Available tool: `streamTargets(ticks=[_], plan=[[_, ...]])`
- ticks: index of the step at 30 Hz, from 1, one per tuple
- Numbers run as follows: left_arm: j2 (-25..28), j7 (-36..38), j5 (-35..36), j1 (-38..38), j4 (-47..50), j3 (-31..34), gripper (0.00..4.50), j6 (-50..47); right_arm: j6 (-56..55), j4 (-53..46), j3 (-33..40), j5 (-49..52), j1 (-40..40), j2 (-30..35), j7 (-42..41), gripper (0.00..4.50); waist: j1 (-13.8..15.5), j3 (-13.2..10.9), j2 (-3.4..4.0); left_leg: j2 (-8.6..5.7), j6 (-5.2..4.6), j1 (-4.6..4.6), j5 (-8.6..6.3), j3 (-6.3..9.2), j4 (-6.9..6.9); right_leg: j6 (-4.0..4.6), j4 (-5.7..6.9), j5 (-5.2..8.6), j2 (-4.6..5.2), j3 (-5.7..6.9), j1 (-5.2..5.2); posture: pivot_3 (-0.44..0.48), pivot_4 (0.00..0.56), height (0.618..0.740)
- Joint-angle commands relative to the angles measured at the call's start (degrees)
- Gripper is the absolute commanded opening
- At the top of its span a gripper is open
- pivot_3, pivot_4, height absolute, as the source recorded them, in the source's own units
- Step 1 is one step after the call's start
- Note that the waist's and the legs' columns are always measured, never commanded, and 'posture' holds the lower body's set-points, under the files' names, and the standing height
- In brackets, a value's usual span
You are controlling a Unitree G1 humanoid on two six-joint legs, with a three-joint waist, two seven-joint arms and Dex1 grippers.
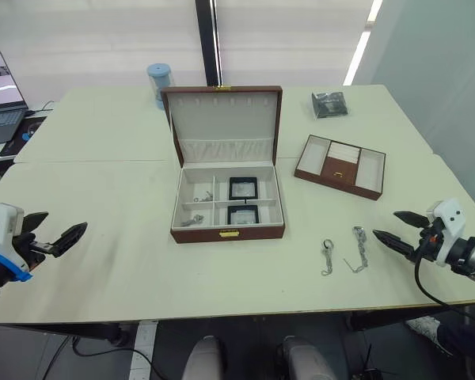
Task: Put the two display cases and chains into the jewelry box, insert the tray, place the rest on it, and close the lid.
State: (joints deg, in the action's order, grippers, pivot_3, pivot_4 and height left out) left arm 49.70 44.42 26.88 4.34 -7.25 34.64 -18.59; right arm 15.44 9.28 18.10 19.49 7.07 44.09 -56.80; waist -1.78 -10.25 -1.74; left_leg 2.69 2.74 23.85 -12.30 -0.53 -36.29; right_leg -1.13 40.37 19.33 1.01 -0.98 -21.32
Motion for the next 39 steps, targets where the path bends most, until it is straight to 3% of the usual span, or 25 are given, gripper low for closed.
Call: streamTargets(ticks=[1,16,24,30,39], plan=[[-0.14,-0.18,-0.09,-0.14,1.95,0.49,4.5,0.0,-1.27,-0.27,1.92,0.68,0.74,1.55,0.52,4.47,0.0,0.0,0.0,0.0,0.0,0.0,0.0,0.0,0.0,0.0,0.0,0.0,0.0,0.0,0.0,0.0,0.15,0.74],[-1.33,0.01,-1.33,0.47,4.92,-0.42,4.5,0.58,-0.52,-1.19,1.35,1.11,1.89,2.05,1.55,4.47,0.0,0.0,0.0,0.0,0.0,-0.01,0.0,0.0,0.0,0.0,0.0,0.0,0.0,0.0,0.01,0.0,0.15,0.74],[-3.28,3.79,0.5,3.66,16.46,-4.78,4.5,-0.09,8.79,-9.67,-3.25,4.55,4.26,7.94,-5.96,4.47,-0.03,0.0,0.0,0.0,0.0,-0.01,0.0,0.0,-0.01,0.0,0.0,0.0,0.0,-0.01,0.02,0.0,0.15,0.74],[-4.1,6.7,2.03,6.67,28.78,-9.76,4.5,-0.46,12.46,-8.96,-12.25,3.89,14.47,14.24,-15.43,4.47,-0.06,-0.01,0.01,0.01,0.0,-0.03,0.0,0.01,-0.01,0.0,0.0,-0.01,0.0,-0.01,0.04,0.0,0.15,0.74],[-6.45,9.01,2.56,5.72,38.5,-19.32,4.5,2.0,5.05,11.29,-26.08,-7.24,34.91,12.53,-24.33,4.47,0.03,-0.03,0.05,-0.03,0.0,-0.02,0.0,0.01,-0.04,0.01,-0.05,-0.01,0.0,-0.02,0.06,0.0,0.15,0.74]])
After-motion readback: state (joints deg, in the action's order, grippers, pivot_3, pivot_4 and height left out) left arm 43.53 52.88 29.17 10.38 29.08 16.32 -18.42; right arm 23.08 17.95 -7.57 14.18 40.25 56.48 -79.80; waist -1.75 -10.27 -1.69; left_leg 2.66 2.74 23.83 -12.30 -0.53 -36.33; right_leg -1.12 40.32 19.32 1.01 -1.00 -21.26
